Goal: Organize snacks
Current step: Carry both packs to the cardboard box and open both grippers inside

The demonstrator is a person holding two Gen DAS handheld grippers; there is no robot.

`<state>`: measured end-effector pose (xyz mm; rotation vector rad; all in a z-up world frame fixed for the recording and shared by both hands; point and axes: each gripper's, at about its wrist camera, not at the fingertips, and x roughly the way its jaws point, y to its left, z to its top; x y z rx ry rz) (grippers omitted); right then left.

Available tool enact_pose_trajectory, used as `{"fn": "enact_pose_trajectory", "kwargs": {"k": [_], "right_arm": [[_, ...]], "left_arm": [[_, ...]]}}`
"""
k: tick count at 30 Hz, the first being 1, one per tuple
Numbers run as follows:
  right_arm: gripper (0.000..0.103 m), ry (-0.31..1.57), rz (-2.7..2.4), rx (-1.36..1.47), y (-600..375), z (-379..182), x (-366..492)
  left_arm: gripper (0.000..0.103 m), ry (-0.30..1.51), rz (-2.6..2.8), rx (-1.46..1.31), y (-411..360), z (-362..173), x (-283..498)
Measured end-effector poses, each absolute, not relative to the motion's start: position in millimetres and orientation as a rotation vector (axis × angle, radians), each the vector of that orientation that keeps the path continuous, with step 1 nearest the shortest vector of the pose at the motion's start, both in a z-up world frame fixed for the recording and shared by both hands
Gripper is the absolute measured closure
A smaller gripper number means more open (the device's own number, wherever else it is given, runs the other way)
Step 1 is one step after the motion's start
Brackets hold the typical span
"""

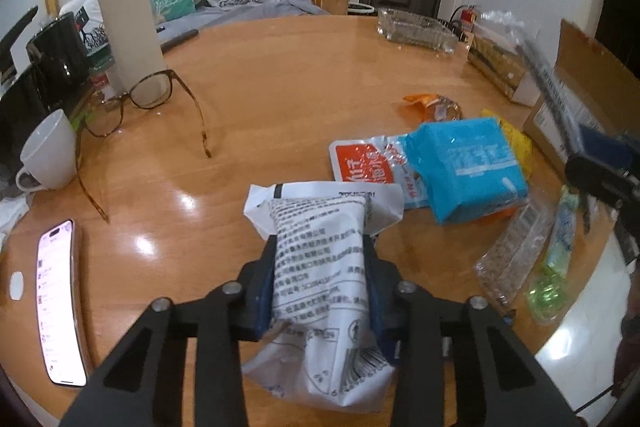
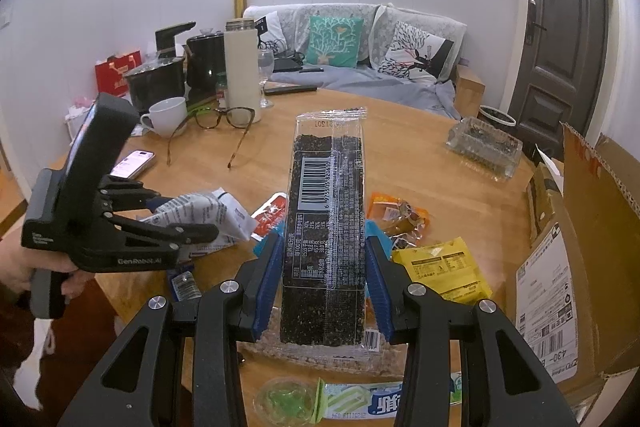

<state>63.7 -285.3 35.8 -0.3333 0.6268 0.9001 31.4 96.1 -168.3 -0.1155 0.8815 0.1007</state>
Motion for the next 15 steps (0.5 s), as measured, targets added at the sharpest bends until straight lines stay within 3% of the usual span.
{"fn": "enact_pose_trajectory", "kwargs": {"k": [8, 15], "right_arm": [[0.066, 0.615, 0.907, -0.318, -287, 46, 65], [0.066, 0.587, 0.952, -0.233, -305, 89, 66]], "left_arm": [[0.072, 0.787, 0.072, -0.078, 89, -128, 21], [0.078, 0.695, 0.025, -0.022, 70, -66, 16]]}}
